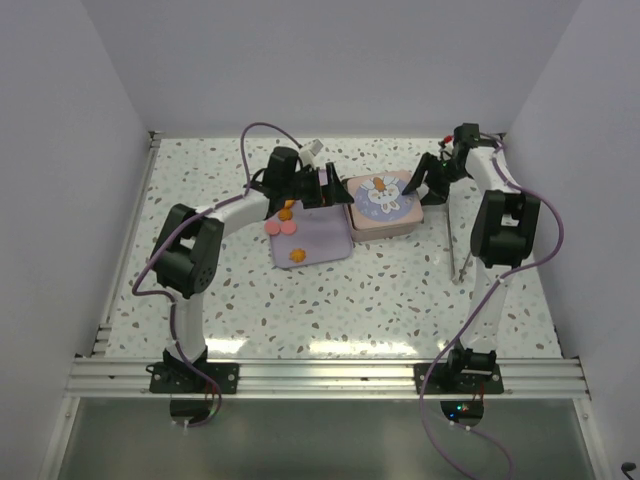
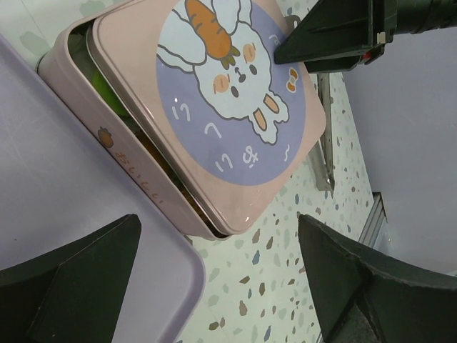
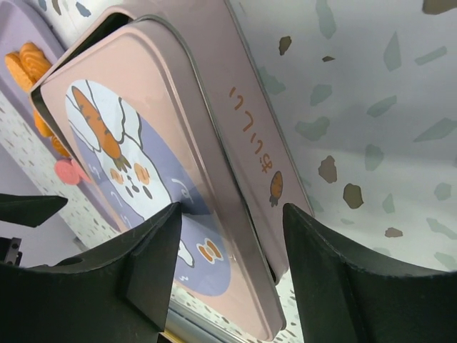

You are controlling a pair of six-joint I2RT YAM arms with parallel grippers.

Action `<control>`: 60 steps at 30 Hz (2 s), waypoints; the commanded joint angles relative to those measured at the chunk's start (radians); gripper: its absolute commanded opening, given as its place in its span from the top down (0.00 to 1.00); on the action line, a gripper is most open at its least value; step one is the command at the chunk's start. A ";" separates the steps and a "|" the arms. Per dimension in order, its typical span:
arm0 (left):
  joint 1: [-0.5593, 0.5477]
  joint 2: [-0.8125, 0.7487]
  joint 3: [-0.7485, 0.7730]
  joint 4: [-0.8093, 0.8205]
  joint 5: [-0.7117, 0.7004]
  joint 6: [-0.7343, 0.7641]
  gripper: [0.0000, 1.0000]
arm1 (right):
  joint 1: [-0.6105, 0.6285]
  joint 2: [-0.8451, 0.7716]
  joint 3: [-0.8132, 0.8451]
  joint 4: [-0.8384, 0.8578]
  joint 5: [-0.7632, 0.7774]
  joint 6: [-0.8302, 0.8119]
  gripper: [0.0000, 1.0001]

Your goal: Pack the cookies

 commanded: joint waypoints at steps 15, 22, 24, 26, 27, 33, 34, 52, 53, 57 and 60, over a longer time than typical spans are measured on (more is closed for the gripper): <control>-0.002 -0.017 -0.040 0.018 -0.007 0.022 0.03 | 0.000 -0.028 0.107 -0.113 0.100 -0.056 0.38; -0.002 -0.024 -0.050 0.018 -0.010 0.022 0.03 | 0.000 -0.042 0.061 -0.091 0.095 -0.054 0.55; -0.003 -0.026 -0.053 0.017 -0.011 0.022 0.03 | 0.001 -0.042 0.055 -0.086 0.098 -0.053 0.59; -0.003 -0.028 -0.058 0.017 -0.011 0.022 0.03 | 0.001 -0.039 0.055 -0.087 0.100 -0.054 0.61; -0.003 -0.029 -0.060 0.017 -0.011 0.022 0.03 | 0.001 -0.039 0.052 -0.086 0.100 -0.054 0.61; -0.003 -0.032 -0.066 0.017 -0.014 0.022 0.03 | 0.001 -0.039 0.037 -0.063 0.078 -0.036 0.62; -0.003 -0.032 -0.066 0.017 -0.014 0.022 0.03 | 0.003 -0.039 0.038 -0.057 0.071 -0.030 0.62; -0.008 0.054 0.032 -0.015 -0.011 0.022 0.03 | 0.041 0.058 0.166 -0.043 0.060 0.061 0.63; -0.010 0.058 0.037 -0.017 -0.010 0.020 0.03 | 0.041 0.063 0.167 -0.041 0.060 0.064 0.63; -0.013 0.077 0.052 -0.022 -0.007 0.022 0.03 | 0.047 0.086 0.188 -0.040 0.058 0.078 0.63; -0.011 0.092 0.062 -0.028 -0.007 0.022 0.03 | 0.053 0.107 0.202 -0.038 0.065 0.088 0.63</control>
